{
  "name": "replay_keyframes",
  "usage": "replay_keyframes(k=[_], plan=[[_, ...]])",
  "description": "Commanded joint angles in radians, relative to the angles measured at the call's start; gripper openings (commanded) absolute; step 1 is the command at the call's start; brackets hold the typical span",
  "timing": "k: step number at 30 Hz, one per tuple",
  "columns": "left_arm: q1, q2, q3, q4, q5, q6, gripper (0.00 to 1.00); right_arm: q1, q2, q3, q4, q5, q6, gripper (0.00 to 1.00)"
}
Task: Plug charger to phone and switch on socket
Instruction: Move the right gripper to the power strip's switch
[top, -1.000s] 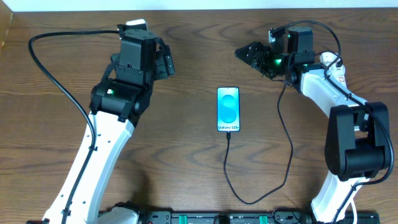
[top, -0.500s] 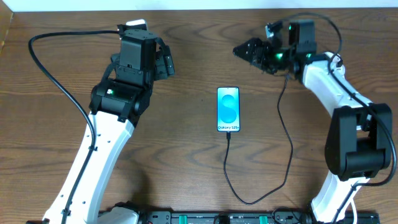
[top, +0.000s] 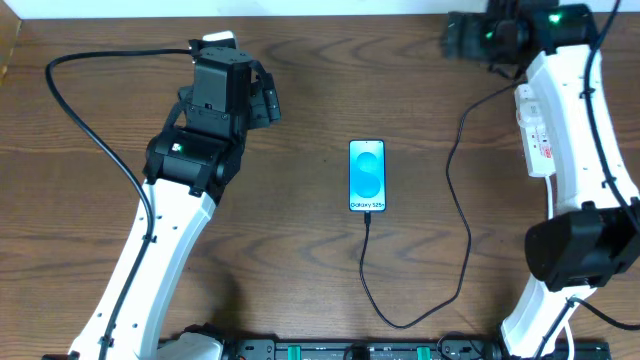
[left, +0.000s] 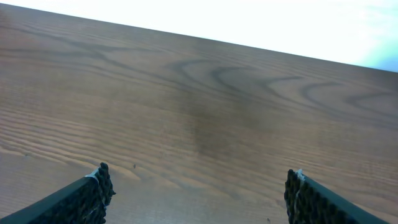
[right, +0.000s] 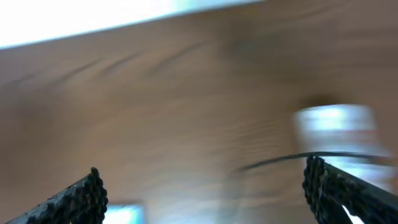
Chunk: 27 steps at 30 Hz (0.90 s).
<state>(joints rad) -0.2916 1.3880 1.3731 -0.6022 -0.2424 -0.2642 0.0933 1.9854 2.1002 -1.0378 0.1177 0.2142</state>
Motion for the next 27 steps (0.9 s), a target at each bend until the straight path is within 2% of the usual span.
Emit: replay_keyframes(k=[1,4,7,10,13,17,20,22,27], plan=[[-0.001,-0.009,0.005,0.000,-0.013,0.009,0.90,-0.029,-0.012,0.020,-0.021,0.530,-0.040,0.99],[-0.001,-0.009,0.005,0.000,-0.013,0.009,0.89,-0.060,-0.012,0.014,-0.038,0.645,-0.040,0.99],[-0.001,-0.009,0.005,0.000,-0.013,0.009,0.90,-0.124,-0.012,0.014,-0.043,0.604,-0.039,0.99],[-0.001,-0.009,0.005,0.000,-0.013,0.009,0.89,-0.213,-0.012,0.013,-0.038,0.437,-0.040,0.99],[-0.001,-0.009,0.005,-0.001,-0.013,0.009,0.89,-0.329,-0.010,0.012,-0.025,0.137,-0.049,0.99],[-0.001,-0.009,0.005,-0.001,-0.013,0.009,0.89,-0.488,-0.001,-0.007,-0.008,-0.341,-0.180,0.99],[-0.001,-0.009,0.005,0.000,-0.013,0.009,0.90,-0.577,0.001,-0.045,-0.002,-0.583,-0.290,0.99],[-0.001,-0.009,0.005,0.000,-0.013,0.009,0.89,-0.620,0.001,-0.084,-0.001,-0.656,-0.332,0.99],[-0.001,-0.009,0.005,0.000,-0.013,0.009,0.90,-0.663,0.001,-0.212,0.024,-0.681,-0.351,0.99]])
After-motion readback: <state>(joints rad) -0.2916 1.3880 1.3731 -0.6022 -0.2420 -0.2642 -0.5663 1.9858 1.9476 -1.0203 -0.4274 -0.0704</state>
